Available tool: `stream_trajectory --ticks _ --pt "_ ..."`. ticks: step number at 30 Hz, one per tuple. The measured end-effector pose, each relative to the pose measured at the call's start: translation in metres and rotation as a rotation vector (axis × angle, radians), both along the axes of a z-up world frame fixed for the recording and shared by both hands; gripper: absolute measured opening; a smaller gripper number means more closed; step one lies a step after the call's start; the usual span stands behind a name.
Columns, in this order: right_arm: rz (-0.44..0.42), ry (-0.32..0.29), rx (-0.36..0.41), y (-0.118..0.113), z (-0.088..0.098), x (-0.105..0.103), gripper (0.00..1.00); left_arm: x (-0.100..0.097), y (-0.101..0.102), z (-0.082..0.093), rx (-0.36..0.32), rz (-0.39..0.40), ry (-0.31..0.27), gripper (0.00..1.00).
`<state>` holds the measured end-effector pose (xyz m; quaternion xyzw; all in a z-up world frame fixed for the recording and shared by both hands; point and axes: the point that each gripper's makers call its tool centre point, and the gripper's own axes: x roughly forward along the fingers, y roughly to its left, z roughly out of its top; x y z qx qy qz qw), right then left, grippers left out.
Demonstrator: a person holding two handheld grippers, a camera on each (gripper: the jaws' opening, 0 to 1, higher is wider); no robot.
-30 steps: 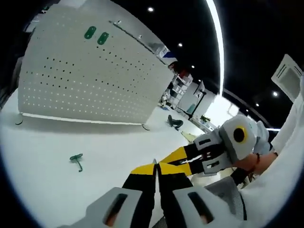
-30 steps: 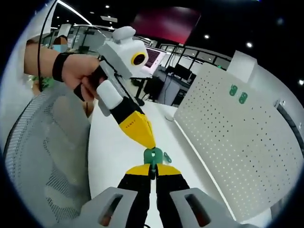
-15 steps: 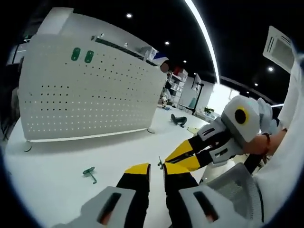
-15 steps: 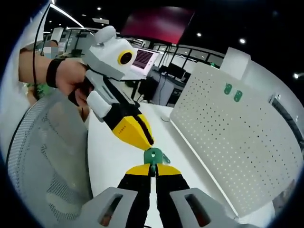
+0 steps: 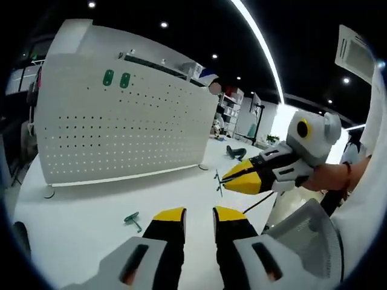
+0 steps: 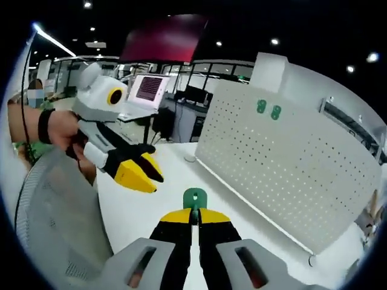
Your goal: Insert the hook assembly into the mounting plate slot until the hook locks in place.
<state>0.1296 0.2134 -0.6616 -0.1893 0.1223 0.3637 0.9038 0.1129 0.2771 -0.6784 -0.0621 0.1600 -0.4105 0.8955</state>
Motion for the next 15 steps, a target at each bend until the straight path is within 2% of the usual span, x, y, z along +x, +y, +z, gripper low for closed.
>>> stream_trajectory --ticks 3,6,11,15 --pt "-0.024 0.008 0.004 -0.004 0.001 0.007 0.01 0.000 0.003 0.001 -0.001 0.014 -0.013 0.24" --pt "-0.050 -0.013 -0.008 -0.008 0.004 0.012 0.01 -0.002 0.001 0.001 -0.009 -0.001 -0.019 0.25" --pt "-0.084 -0.032 0.016 -0.010 0.013 0.017 0.01 -0.004 -0.005 0.001 0.006 -0.037 -0.025 0.27" --pt "-0.130 -0.047 0.055 -0.012 0.021 0.027 0.01 -0.002 -0.005 0.005 0.006 -0.034 -0.055 0.26"
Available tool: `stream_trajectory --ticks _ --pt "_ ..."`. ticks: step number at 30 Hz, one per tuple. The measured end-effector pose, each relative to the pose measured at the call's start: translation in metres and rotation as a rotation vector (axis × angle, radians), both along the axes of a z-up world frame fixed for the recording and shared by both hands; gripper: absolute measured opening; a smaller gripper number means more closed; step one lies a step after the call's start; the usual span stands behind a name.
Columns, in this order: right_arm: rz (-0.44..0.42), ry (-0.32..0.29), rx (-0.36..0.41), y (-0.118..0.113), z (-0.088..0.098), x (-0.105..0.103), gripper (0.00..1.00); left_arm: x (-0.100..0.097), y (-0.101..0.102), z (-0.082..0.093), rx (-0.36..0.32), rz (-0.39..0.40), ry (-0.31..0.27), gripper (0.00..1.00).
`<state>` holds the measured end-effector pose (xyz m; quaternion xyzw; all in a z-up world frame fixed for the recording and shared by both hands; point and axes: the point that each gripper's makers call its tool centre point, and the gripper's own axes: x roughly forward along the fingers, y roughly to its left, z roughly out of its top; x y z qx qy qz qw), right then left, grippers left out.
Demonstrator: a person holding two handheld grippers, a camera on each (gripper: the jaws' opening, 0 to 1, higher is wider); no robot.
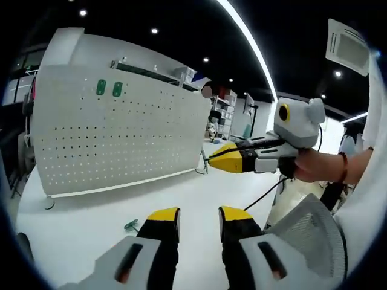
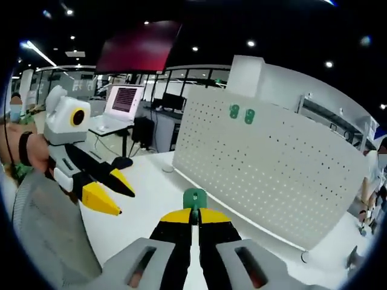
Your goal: Insert the hook assembly into the mounting plate slot until the hook locks in place.
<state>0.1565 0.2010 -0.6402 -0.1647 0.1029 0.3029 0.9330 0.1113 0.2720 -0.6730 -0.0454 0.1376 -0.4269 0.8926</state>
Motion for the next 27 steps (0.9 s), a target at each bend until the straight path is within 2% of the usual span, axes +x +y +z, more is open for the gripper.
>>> stream_trajectory --ticks 2,6,10,14,18,27 --pt "-0.012 0.008 0.016 0.000 0.000 0.003 0.01 0.002 0.003 -0.001 0.016 0.020 -0.001 0.26" --pt "-0.048 -0.009 0.035 -0.002 0.006 0.010 0.01 -0.002 0.001 0.002 0.025 -0.007 -0.025 0.30" --pt "-0.096 -0.030 0.056 -0.009 0.015 0.019 0.01 -0.002 0.000 0.002 0.010 -0.007 -0.015 0.32" --pt "-0.135 -0.030 0.093 -0.012 0.023 0.028 0.01 -0.002 -0.002 0.003 0.022 -0.013 -0.029 0.33" --pt "-0.137 -0.045 0.086 -0.009 0.029 0.036 0.01 -0.003 -0.003 0.003 0.020 -0.016 -0.027 0.33" --pt "-0.161 -0.077 0.119 -0.008 0.044 0.055 0.01 -0.006 -0.004 0.004 0.031 -0.027 -0.034 0.34"
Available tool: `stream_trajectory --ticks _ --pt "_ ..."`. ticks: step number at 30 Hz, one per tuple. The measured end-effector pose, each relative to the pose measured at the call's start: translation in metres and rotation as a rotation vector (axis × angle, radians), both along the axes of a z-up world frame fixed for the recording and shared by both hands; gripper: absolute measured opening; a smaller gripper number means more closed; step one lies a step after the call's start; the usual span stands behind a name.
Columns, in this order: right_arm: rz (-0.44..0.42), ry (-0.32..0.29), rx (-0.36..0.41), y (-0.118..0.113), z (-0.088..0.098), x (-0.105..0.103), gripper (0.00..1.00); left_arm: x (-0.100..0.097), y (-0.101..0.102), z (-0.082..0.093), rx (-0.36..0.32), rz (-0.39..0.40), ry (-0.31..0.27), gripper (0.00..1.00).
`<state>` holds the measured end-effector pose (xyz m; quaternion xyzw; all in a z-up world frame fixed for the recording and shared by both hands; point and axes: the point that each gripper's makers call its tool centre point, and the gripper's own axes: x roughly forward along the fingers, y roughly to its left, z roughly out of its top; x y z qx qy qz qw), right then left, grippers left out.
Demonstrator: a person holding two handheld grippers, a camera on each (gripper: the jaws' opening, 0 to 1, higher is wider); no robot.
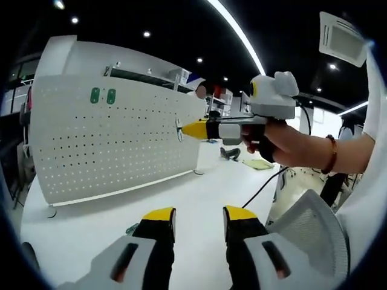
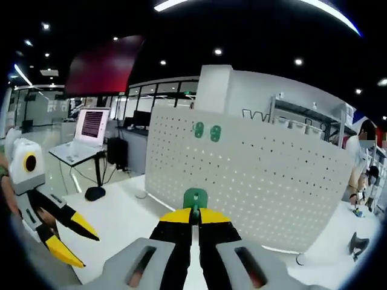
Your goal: Insert the hook assembly into the mounting plate slot until the hook locks in place.
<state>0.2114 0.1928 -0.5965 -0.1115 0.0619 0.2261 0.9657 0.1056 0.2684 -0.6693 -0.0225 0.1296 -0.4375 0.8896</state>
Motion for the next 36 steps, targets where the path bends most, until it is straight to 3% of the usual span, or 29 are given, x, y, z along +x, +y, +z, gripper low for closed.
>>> stream_trajectory --ticks 7,13,23,25,36 --pt "-0.049 -0.033 0.031 -0.008 0.011 0.014 0.01 -0.001 -0.001 -0.001 0.015 -0.010 -0.005 0.35" --pt "-0.049 -0.046 0.041 -0.008 0.020 0.023 0.01 0.000 -0.002 0.001 0.022 -0.001 -0.036 0.47" --pt "-0.063 -0.087 0.054 -0.005 0.038 0.038 0.01 -0.001 0.002 0.004 0.020 0.013 -0.079 0.57" --pt "-0.068 -0.098 0.063 -0.005 0.042 0.041 0.01 0.000 0.002 0.006 0.014 0.022 -0.087 0.64" --pt "-0.077 -0.114 0.070 0.000 0.052 0.055 0.01 0.003 0.008 -0.001 0.051 0.058 -0.079 0.77"
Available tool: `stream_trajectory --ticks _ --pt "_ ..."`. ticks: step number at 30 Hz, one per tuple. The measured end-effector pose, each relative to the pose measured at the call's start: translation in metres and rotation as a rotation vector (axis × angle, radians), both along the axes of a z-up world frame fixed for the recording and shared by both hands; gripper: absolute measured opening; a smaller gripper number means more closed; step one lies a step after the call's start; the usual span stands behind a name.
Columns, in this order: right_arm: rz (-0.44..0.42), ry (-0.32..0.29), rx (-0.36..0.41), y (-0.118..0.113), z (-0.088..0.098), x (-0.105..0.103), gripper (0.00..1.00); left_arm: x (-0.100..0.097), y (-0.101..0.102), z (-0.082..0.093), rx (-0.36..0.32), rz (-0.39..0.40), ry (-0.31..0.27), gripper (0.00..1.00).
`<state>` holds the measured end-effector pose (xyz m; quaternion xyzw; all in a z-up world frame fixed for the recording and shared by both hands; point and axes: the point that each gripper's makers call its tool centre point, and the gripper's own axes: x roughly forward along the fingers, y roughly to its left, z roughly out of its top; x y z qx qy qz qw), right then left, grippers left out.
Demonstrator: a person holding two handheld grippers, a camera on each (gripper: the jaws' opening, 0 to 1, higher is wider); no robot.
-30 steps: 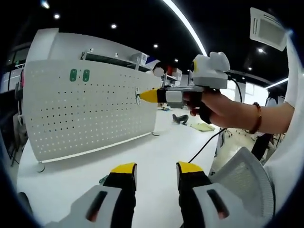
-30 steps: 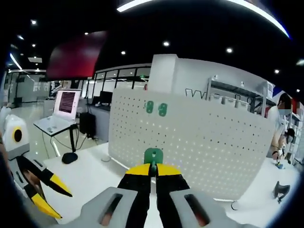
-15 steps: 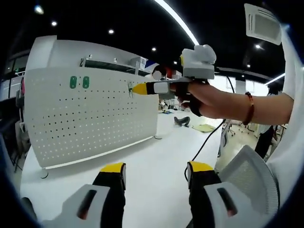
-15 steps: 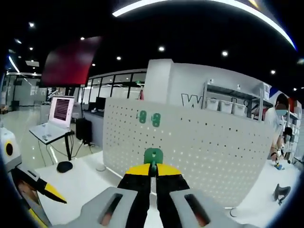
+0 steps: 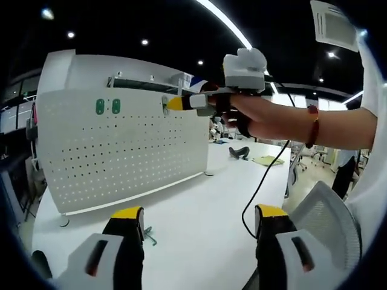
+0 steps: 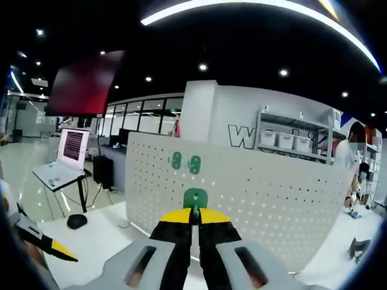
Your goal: Insert the hook assembly into the mounting plate slot until the hook locks in place.
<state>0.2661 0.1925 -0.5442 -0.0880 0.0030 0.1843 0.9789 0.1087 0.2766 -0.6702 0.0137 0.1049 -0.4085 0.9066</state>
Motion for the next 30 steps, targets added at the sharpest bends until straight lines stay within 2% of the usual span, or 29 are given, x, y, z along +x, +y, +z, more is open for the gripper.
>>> stream_trajectory --ticks 5,10,17,30 --pt "-0.004 -0.011 -0.001 0.002 0.005 0.005 0.01 0.001 0.001 0.001 0.007 0.017 -0.015 0.87" --pt "-0.012 -0.002 -0.004 0.000 0.004 0.010 0.01 0.002 0.002 0.000 0.011 0.028 -0.017 0.92" --pt "-0.029 0.005 -0.003 -0.003 0.003 0.021 0.01 0.001 0.005 0.000 0.024 0.033 -0.017 0.92" --pt "-0.056 -0.009 0.014 -0.002 0.014 0.037 0.01 -0.003 0.000 -0.002 0.007 0.019 -0.002 0.91"
